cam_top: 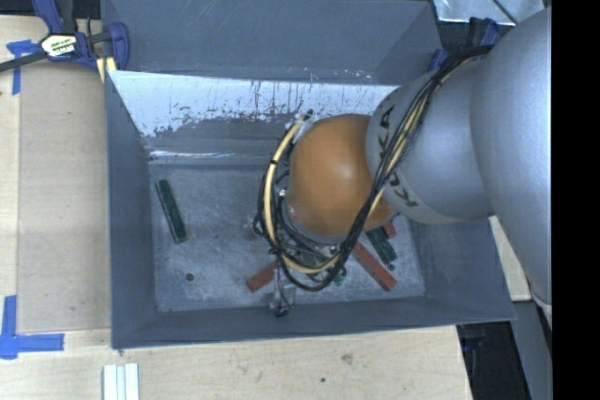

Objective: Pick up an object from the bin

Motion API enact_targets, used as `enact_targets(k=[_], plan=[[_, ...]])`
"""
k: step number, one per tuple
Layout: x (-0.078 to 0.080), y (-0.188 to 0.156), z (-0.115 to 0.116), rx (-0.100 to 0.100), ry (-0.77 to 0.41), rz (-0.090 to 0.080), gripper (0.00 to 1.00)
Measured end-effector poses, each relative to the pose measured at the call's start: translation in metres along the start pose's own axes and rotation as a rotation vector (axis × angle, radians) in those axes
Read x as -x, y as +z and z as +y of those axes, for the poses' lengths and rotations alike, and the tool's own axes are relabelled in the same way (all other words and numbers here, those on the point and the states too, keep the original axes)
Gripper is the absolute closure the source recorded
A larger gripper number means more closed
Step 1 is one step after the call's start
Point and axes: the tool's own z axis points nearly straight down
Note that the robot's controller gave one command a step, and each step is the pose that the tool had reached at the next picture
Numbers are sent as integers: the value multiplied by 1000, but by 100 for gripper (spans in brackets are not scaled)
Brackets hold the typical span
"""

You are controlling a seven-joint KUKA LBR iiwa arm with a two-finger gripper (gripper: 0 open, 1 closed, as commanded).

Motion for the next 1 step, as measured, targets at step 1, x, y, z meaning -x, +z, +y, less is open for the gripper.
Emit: enact_targets(k=[1], plan=[[0,0,0,0,0,0,100]])
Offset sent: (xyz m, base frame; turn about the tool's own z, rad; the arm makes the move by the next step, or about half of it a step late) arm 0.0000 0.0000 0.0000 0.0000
